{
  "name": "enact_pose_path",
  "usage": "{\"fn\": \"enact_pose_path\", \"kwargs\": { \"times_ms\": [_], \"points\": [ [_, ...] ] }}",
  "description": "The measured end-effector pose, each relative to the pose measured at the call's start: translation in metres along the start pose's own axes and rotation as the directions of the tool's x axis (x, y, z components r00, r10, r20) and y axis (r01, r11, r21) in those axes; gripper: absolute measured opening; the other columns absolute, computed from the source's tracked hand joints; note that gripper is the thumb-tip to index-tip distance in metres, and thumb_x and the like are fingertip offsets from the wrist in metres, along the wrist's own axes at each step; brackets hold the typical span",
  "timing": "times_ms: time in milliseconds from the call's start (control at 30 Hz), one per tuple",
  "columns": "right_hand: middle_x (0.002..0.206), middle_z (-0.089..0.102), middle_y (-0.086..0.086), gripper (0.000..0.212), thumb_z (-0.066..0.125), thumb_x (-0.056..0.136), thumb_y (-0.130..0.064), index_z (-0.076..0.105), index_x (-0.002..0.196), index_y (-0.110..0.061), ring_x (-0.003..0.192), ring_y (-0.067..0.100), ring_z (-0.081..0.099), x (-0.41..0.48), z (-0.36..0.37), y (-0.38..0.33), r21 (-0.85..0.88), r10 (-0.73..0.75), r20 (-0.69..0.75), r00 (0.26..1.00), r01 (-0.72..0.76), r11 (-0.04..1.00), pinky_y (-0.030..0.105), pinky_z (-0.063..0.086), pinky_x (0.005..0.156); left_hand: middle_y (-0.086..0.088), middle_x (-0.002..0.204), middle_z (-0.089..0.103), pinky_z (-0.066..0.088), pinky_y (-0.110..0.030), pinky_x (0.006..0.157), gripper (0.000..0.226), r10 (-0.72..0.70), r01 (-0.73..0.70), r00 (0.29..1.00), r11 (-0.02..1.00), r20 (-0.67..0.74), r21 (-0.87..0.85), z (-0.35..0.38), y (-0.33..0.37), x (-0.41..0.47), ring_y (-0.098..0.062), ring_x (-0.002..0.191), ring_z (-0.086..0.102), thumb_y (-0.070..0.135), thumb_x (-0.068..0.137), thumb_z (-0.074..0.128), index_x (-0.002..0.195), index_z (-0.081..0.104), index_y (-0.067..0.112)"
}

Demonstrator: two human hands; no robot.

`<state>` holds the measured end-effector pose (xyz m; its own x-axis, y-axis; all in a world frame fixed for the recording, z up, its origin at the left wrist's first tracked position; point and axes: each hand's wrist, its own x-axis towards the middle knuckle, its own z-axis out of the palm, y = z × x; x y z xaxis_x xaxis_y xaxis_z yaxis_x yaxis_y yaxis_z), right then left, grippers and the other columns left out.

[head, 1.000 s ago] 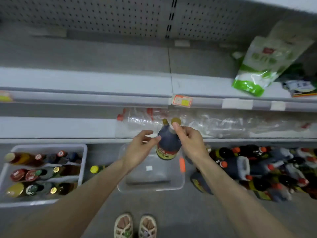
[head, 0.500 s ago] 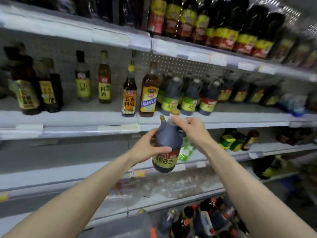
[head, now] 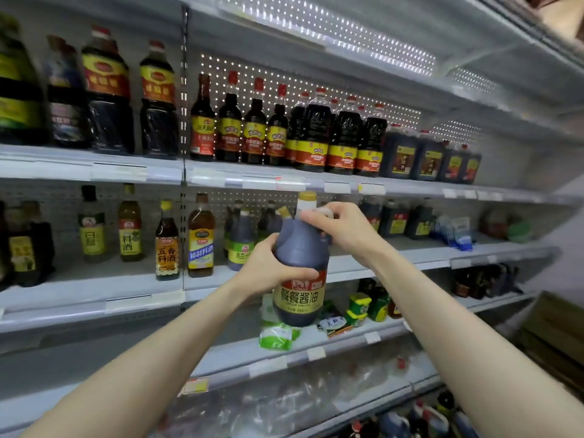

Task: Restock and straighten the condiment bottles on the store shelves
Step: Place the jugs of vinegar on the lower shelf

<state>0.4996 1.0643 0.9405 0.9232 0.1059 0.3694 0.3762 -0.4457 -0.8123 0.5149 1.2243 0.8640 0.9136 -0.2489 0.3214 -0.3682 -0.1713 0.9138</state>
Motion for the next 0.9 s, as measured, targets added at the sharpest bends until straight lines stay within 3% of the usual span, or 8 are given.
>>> {"fn": "enact_pose_path", "kwargs": {
  "times_ms": [67,267,367,533,600,667,800,900],
  "points": [
    [0.063,0.058,-0.003,0.034,0.069,0.087,-0.036,0.06,0.077,-0.005,0.052,-0.003,0.053,-0.006,-0.026,0.001,-0.034,-0.023,-0.006,1.0,0.023,0.999,0.014,0.043,0.051,0.007,0.11,0.065,0.052,-0.017,0.07,0.073,0.003,-0.003,1.0,1.0,-0.018,-0.022,0.025,0.012,0.003,-0.003,0.096,0.062,0.023,0.059,0.091,0.121,0.052,0.021],
    [0.078,0.059,0.015,0.052,0.071,0.086,-0.032,0.057,0.094,0.017,0.057,0.002,0.055,-0.019,-0.123,0.024,0.024,-0.066,-0.048,0.997,0.067,0.997,0.015,0.044,0.051,0.006,0.107,0.065,0.053,-0.021,0.071,0.07,-0.002,0.0,1.0,0.999,-0.031,-0.049,0.113,0.058,0.026,-0.006,0.094,0.063,0.018,0.059,0.091,0.118,0.053,0.019],
    [0.082,0.061,0.013,0.049,0.072,0.084,-0.034,0.058,0.096,0.011,0.057,0.0,0.055,-0.013,-0.157,0.033,0.04,-0.061,-0.075,0.995,0.064,0.997,0.015,0.045,0.053,0.006,0.107,0.065,0.053,-0.02,0.069,0.073,0.0,0.0,1.0,0.999,-0.011,-0.036,0.138,0.074,0.044,-0.007,0.094,0.064,0.017,0.059,0.091,0.121,0.052,0.018],
    [0.089,0.067,0.008,0.024,0.069,0.086,-0.034,0.059,0.085,-0.012,0.073,0.008,0.059,0.01,-0.197,0.056,0.045,-0.035,-0.091,0.995,0.04,0.998,0.025,0.05,0.067,0.003,0.11,0.065,0.054,-0.025,0.075,0.074,0.004,-0.004,1.0,1.0,-0.002,0.016,0.166,0.084,0.086,-0.012,0.097,0.064,0.019,0.059,0.091,0.122,0.052,0.018],
    [0.088,0.066,0.008,0.029,0.068,0.087,-0.034,0.059,0.087,-0.006,0.074,0.008,0.059,0.026,-0.207,0.069,0.025,-0.054,-0.097,0.994,0.056,0.998,0.026,0.05,0.067,0.002,0.111,0.065,0.054,-0.025,0.075,0.073,0.007,-0.007,1.0,1.0,-0.007,0.019,0.175,0.08,0.107,-0.013,0.098,0.064,0.018,0.06,0.09,0.122,0.051,0.018],
    [0.096,0.067,0.017,0.04,0.068,0.087,-0.035,0.059,0.097,0.003,0.08,0.017,0.062,0.046,-0.213,0.083,0.019,-0.047,-0.1,0.994,0.049,0.999,0.035,0.055,0.074,0.004,0.11,0.063,0.052,-0.022,0.072,0.07,0.006,-0.006,1.0,1.0,-0.007,0.022,0.182,0.073,0.129,-0.011,0.097,0.062,0.017,0.062,0.089,0.12,0.049,0.02],
    [0.105,0.066,0.017,0.043,0.067,0.088,-0.035,0.058,0.104,0.003,0.089,0.02,0.065,0.091,-0.221,0.117,0.012,-0.022,-0.074,0.997,0.023,1.0,0.039,0.056,0.081,0.012,0.102,0.06,0.047,-0.013,0.061,0.067,0.0,0.0,1.0,1.0,-0.004,0.02,0.192,0.048,0.177,-0.004,0.089,0.06,0.016,0.065,0.087,0.117,0.046,0.024],
    [0.107,0.065,0.021,0.042,0.067,0.088,-0.032,0.058,0.103,0.006,0.098,0.029,0.065,0.125,-0.225,0.144,0.017,0.001,-0.065,0.998,0.0,1.0,0.048,0.055,0.087,0.014,0.101,0.06,0.047,-0.013,0.062,0.07,-0.014,0.014,1.0,1.0,-0.002,0.023,0.2,0.025,0.216,-0.004,0.09,0.06,0.016,0.064,0.088,0.12,0.046,0.023]
  ]
}}
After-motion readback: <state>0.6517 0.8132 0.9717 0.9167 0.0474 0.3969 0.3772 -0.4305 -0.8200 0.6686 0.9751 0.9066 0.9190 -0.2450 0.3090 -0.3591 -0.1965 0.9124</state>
